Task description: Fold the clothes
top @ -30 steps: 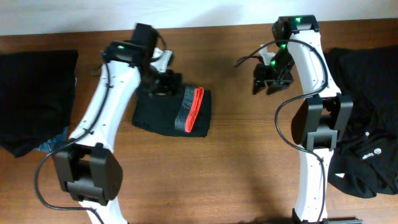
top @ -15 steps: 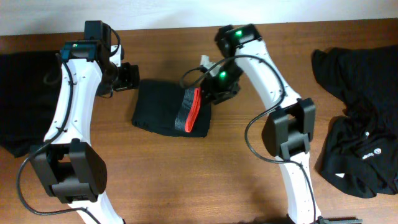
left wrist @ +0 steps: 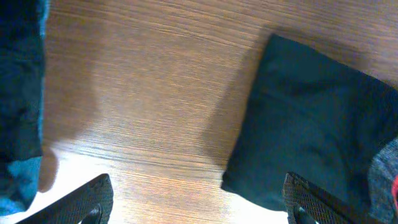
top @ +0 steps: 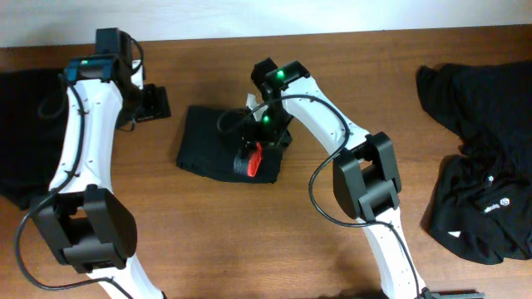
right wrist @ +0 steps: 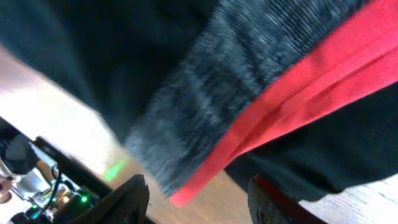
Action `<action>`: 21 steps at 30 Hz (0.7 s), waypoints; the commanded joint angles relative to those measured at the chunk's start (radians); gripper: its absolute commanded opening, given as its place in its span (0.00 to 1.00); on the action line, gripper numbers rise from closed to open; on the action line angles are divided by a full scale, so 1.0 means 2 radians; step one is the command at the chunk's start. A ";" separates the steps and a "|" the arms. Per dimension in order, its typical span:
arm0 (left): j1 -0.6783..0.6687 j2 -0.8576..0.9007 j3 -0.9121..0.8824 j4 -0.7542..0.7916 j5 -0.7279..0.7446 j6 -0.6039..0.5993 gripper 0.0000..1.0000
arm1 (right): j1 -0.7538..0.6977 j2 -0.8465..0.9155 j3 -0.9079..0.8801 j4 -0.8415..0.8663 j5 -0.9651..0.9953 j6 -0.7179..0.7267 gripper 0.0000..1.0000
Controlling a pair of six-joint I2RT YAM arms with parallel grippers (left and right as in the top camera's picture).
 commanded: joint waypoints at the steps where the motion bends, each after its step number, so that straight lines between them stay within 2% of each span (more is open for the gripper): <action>1: 0.013 0.004 0.011 0.001 -0.007 -0.004 0.87 | 0.000 0.007 -0.016 0.006 -0.007 0.015 0.56; 12: 0.013 0.004 0.011 -0.001 -0.007 -0.004 0.87 | 0.000 0.007 -0.036 0.063 -0.008 0.077 0.57; 18: 0.013 0.004 0.011 -0.001 -0.007 -0.004 0.87 | 0.000 0.007 -0.058 0.093 -0.006 0.080 0.56; 20: 0.013 0.004 0.011 -0.001 -0.007 -0.004 0.87 | 0.000 0.007 -0.059 0.103 -0.006 0.080 0.44; 21: 0.013 0.004 0.011 -0.001 -0.007 -0.004 0.87 | 0.000 0.007 -0.059 0.111 -0.007 0.081 0.35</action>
